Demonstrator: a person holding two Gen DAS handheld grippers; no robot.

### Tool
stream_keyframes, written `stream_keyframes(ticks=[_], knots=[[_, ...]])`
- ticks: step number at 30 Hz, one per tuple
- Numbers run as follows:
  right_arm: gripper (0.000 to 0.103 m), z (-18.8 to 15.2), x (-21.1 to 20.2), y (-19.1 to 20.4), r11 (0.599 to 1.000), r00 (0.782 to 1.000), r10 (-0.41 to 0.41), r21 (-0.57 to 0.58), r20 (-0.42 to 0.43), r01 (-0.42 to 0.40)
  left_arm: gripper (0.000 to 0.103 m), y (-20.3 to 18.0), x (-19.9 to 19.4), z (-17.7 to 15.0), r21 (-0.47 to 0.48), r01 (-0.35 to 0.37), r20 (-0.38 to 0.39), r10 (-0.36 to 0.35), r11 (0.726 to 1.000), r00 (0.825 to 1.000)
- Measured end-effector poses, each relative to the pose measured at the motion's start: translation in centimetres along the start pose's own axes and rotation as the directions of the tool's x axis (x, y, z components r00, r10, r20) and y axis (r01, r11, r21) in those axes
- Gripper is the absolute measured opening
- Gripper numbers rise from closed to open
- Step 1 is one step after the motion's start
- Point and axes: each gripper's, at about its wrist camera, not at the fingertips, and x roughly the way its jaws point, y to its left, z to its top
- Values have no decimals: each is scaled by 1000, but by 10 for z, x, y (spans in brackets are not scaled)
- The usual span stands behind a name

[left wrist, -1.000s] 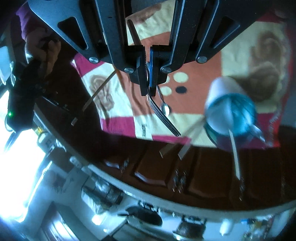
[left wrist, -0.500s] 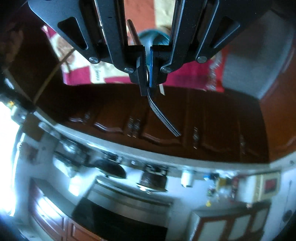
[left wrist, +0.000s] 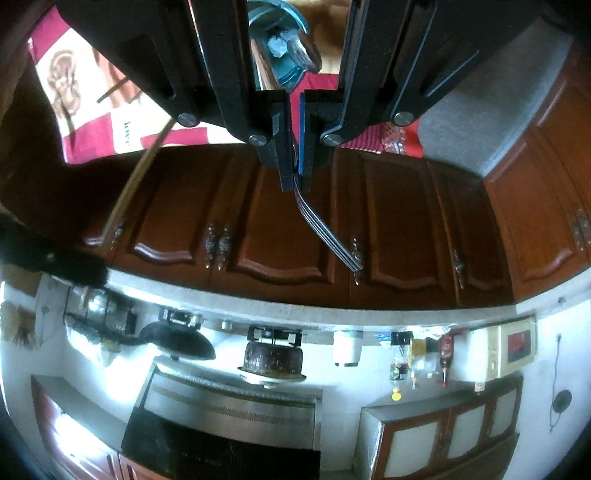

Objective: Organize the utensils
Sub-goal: 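Carry the fork and chopstick over the white cup and lower them in with both tools, then open both tools to release the fork and chopstick into the cup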

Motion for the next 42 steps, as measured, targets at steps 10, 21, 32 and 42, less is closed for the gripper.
stream_keyframes(ticks=[10,21,32,42], knots=[[5,-49,66,-6,1000,984,-2,6,-179,4,1,-12,34,-31,54,-23,-81,28,998,996],[25,-71,84,-23,998,952,18,65,-304,2,2,-12,46,-41,23,5,-179,-1,1000,984],[34,-64,52,-36,995,967,13,100,-253,13,18,-10,24,-33,-28,36,-184,-41,999,982],[39,-66,-4,-48,992,981,-4,123,-195,29,37,-22,-23,-28,-30,82,-134,-85,996,987]])
